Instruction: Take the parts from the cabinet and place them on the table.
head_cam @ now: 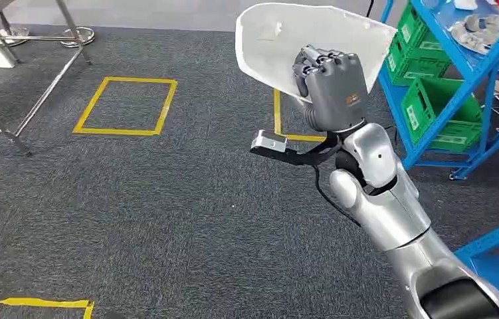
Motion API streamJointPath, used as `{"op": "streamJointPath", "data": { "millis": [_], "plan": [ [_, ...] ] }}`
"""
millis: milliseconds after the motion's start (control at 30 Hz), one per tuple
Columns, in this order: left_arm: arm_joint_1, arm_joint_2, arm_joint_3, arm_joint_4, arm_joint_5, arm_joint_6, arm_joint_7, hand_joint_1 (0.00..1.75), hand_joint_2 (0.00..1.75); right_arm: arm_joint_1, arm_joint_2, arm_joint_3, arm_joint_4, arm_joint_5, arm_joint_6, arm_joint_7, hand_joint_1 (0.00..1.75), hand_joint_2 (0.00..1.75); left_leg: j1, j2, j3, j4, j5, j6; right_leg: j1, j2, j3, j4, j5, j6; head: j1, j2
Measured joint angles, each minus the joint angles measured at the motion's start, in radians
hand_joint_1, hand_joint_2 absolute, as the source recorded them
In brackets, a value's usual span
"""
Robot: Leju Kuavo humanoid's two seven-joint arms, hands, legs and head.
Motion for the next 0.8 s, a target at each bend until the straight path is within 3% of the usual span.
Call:
{"op": "streamJointPath", "data": {
  "millis": [33,67,100,200,233,267,300,333,400,433,467,533,567,600,633,733,767,800],
  "plan": [
    [-0.001,0.000,0.000,0.000,0.000,-0.006,0.000,0.00,1.75,-0.001,-0.001,0.000,0.000,0.000,0.000,0.000,1.75,1.75,0.000,-0.015,0.000,0.001,0.002,-0.003,-0.002,0.016,0.049,-0.098,0.047,-0.004,0.001,0.000],
    [-0.002,-0.002,0.000,0.000,0.000,-0.008,0.000,0.00,1.75,-0.004,-0.002,0.000,0.000,0.000,0.000,0.000,1.75,1.75,0.002,-0.026,-0.001,0.002,0.004,-0.006,-0.005,0.059,0.091,-0.181,0.073,-0.008,0.001,0.000],
    [-0.004,-0.003,0.000,-0.001,0.003,-0.012,-0.001,0.00,1.75,-0.005,-0.003,0.000,0.000,0.000,0.000,-0.001,1.75,1.75,-0.002,-0.037,-0.008,0.005,0.006,-0.014,-0.004,0.083,0.097,-0.205,0.060,-0.007,-0.001,0.000],
    [0.001,-0.003,0.000,0.000,0.005,-0.016,-0.002,0.00,1.75,-0.005,-0.004,0.000,0.000,0.000,0.003,0.000,1.75,1.75,0.009,-0.070,-0.016,-0.008,0.020,-0.036,0.008,0.048,0.094,-0.205,0.068,-0.019,0.001,0.000],
    [0.003,-0.002,0.000,0.000,0.006,-0.017,-0.002,0.00,1.75,-0.006,-0.003,0.000,-0.001,0.000,0.003,0.000,1.75,1.75,0.004,-0.083,-0.028,-0.012,0.024,-0.045,0.000,0.034,0.102,-0.217,0.076,-0.029,0.001,0.000],
    [0.005,0.001,0.000,0.000,0.007,-0.017,-0.002,0.00,1.75,-0.010,-0.002,0.000,-0.001,0.000,0.003,0.000,1.75,1.75,0.003,-0.039,-0.029,0.006,0.013,-0.041,-0.002,0.015,0.104,-0.226,0.084,-0.036,0.002,0.000],
    [0.003,0.000,0.000,0.000,0.009,-0.017,-0.003,0.00,1.75,-0.012,0.000,0.000,-0.002,0.000,0.002,0.000,1.75,1.75,-0.002,0.022,-0.051,0.051,-0.020,-0.042,-0.001,0.006,0.104,-0.229,0.087,-0.046,-0.011,0.000],
    [0.001,0.000,0.000,0.000,0.012,-0.017,-0.003,0.00,1.75,-0.014,0.000,0.000,-0.002,0.000,0.003,0.000,1.75,1.75,-0.002,0.055,-0.083,0.125,-0.063,-0.046,0.001,-0.007,0.102,-0.229,0.087,-0.047,-0.013,0.000],
    [0.001,0.000,0.000,0.000,0.015,-0.017,-0.004,0.00,1.75,-0.010,-0.001,0.000,-0.002,0.000,0.004,0.000,1.75,1.75,0.002,0.072,-0.146,0.276,-0.131,-0.052,0.005,-0.037,0.101,-0.229,0.086,-0.049,-0.013,0.000],
    [0.002,0.001,0.000,0.000,0.015,-0.017,-0.004,0.00,1.75,-0.007,-0.001,0.000,-0.002,0.000,0.005,0.000,1.75,1.75,0.002,0.073,-0.159,0.309,-0.135,-0.054,0.005,-0.052,0.100,-0.228,0.086,-0.049,-0.014,0.000],
    [0.003,0.002,0.000,0.000,0.015,-0.017,-0.005,0.00,1.75,-0.005,-0.001,0.000,-0.002,0.000,0.005,0.000,1.75,1.75,0.002,0.075,-0.142,0.285,-0.116,-0.055,0.005,-0.068,0.100,-0.228,0.085,-0.048,-0.014,0.000],
    [0.004,0.005,0.000,0.000,0.017,-0.017,-0.006,0.00,1.75,-0.006,-0.001,0.000,-0.002,0.000,0.006,0.000,1.75,1.75,0.002,0.093,-0.049,0.129,-0.043,-0.055,0.005,-0.095,0.101,-0.225,0.083,-0.045,-0.014,0.000],
    [0.003,0.006,0.000,0.000,0.017,-0.017,-0.006,0.00,1.75,-0.007,-0.001,0.000,-0.003,0.000,0.006,0.000,1.75,1.75,0.001,0.134,0.003,0.040,-0.015,-0.052,0.006,-0.106,0.103,-0.222,0.079,-0.040,-0.015,0.000],
    [0.001,0.006,0.000,0.000,0.017,-0.017,-0.007,0.00,1.75,-0.008,-0.001,0.000,-0.003,0.000,0.006,0.000,1.75,1.75,-0.013,0.171,0.029,-0.002,-0.032,-0.047,0.016,-0.116,0.100,-0.216,0.073,-0.033,-0.018,0.000],
    [0.001,0.006,0.000,0.000,0.017,-0.017,-0.009,0.00,1.75,-0.010,-0.002,0.000,-0.003,0.000,0.010,0.000,1.75,1.75,-0.007,0.150,0.022,-0.002,-0.023,-0.030,0.017,-0.126,0.099,-0.214,0.072,-0.030,-0.012,0.000],
    [0.005,0.006,0.000,0.000,0.017,-0.017,-0.009,0.00,1.75,-0.013,0.006,0.001,-0.003,0.000,0.010,0.000,1.75,1.75,-0.008,0.112,0.016,-0.002,-0.021,-0.014,0.018,-0.160,0.106,-0.215,0.068,-0.017,-0.011,0.000],
    [0.008,0.006,0.000,0.000,0.018,-0.017,-0.008,0.00,1.75,-0.015,0.006,0.001,-0.004,0.000,0.010,0.000,1.75,1.75,-0.001,0.102,0.018,-0.005,-0.017,-0.008,0.010,-0.124,0.101,-0.204,0.058,-0.006,-0.010,0.000],
    [0.007,0.007,0.000,-0.001,0.018,-0.017,-0.008,0.00,1.75,-0.017,0.006,0.001,-0.004,0.000,0.010,-0.001,1.75,1.75,0.002,0.091,0.016,-0.005,-0.015,-0.004,0.005,-0.056,0.086,-0.167,0.033,0.000,-0.008,0.000]
  ]
}}
